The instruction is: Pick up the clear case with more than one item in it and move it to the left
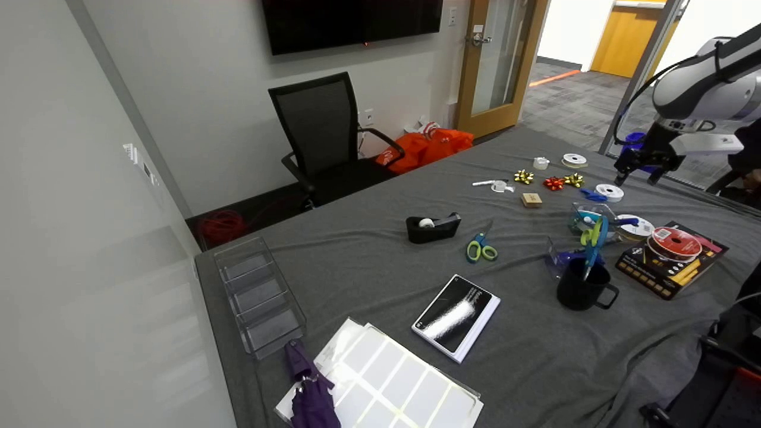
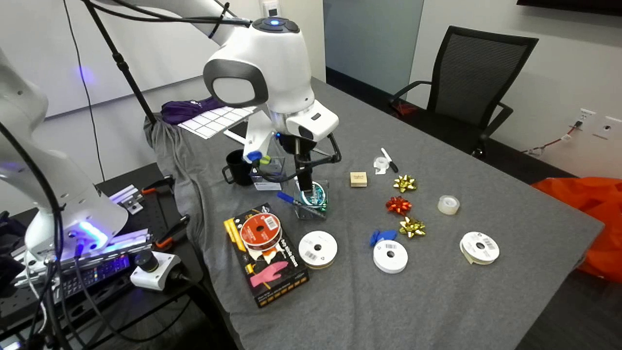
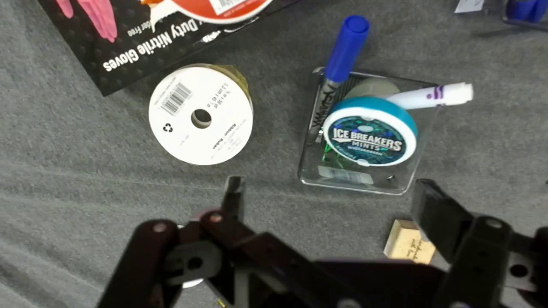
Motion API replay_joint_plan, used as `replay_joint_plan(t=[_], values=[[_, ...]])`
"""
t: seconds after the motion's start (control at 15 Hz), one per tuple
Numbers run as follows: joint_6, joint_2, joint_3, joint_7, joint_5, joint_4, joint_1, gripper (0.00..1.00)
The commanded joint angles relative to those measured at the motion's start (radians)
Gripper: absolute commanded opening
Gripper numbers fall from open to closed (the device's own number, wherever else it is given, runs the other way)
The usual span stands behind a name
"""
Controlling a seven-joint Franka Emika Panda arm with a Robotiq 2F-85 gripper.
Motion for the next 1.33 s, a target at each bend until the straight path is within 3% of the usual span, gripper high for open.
replay_joint_plan(t=[0.0, 0.2, 0.73, 1.27], values=[[0.044, 0.076, 0.038, -0.034, 0.002, 0.056, -0.062, 1.0], [0.093, 0.119, 0.051, -0.02, 0.0, 0.081, -0.085, 1.0], [0.061, 0.084, 0.052, 0.012, -0.023, 0.055, -0.075, 1.0], [0.22, 0.19, 0.07, 0.141, -0.043, 0.027, -0.035, 1.0]])
